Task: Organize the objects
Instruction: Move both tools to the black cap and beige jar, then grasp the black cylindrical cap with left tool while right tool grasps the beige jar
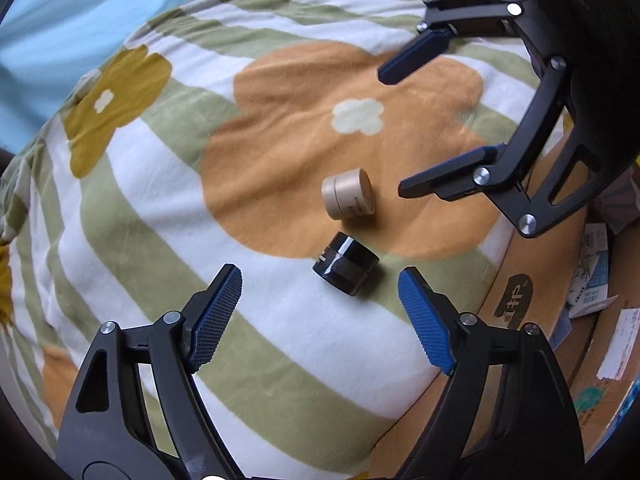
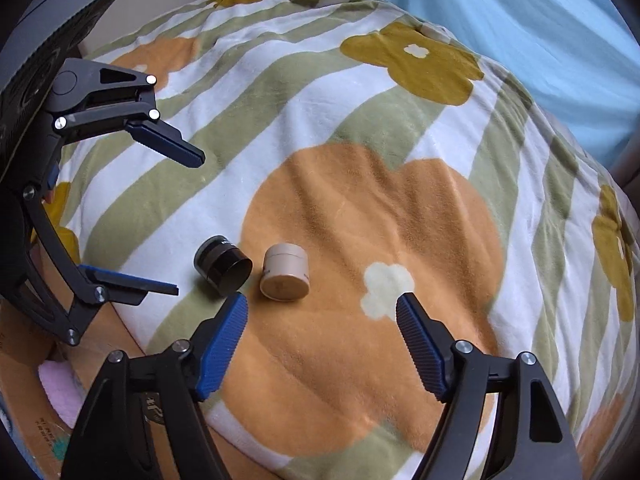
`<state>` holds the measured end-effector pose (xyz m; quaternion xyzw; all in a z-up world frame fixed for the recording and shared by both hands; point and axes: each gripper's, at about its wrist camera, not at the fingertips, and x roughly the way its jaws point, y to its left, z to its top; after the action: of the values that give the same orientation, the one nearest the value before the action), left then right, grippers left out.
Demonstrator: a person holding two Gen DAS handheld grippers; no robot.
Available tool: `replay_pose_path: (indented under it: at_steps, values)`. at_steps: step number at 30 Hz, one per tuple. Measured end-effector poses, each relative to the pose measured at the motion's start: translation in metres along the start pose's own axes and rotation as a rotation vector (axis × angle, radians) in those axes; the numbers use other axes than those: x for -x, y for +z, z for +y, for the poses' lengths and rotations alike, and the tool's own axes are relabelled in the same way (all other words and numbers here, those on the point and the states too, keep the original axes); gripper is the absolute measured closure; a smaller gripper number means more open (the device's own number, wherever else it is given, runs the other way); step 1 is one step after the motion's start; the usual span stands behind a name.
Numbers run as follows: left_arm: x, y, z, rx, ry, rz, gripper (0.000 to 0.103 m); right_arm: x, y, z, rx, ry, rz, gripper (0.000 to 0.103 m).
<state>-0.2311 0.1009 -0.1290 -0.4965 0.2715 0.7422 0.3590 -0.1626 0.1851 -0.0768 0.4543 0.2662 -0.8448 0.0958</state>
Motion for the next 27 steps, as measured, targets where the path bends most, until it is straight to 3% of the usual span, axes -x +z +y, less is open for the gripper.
replay_pose_path:
  at_steps: [4,13,18,20,23,27]
  values:
    - [-0.013,0.001,-0.01,-0.052,-0.005,0.016,0.023,-0.016,0.004,0.003,0.085,0.01,-0.001,0.041]
    - [-0.033,-0.005,-0.008,-0.012,-0.083,0.002,0.032,-0.035,0.016,0.013,0.197,0.087,-0.007,0.043]
    - [-0.04,-0.013,-0.005,0.033,-0.116,-0.049,0.036,-0.051,0.013,0.015,0.189,0.137,-0.005,0.058]
    - [-0.042,-0.014,-0.005,0.039,-0.13,-0.068,0.048,-0.056,0.008,0.017,0.192,0.141,-0.003,0.068]
    - [-0.045,-0.013,-0.006,0.043,-0.138,-0.086,0.059,-0.056,0.003,0.016,0.187,0.153,-0.031,0.072]
    - [-0.044,-0.015,-0.004,0.062,-0.15,-0.105,0.06,-0.052,0.001,0.014,0.19,0.131,-0.058,0.072]
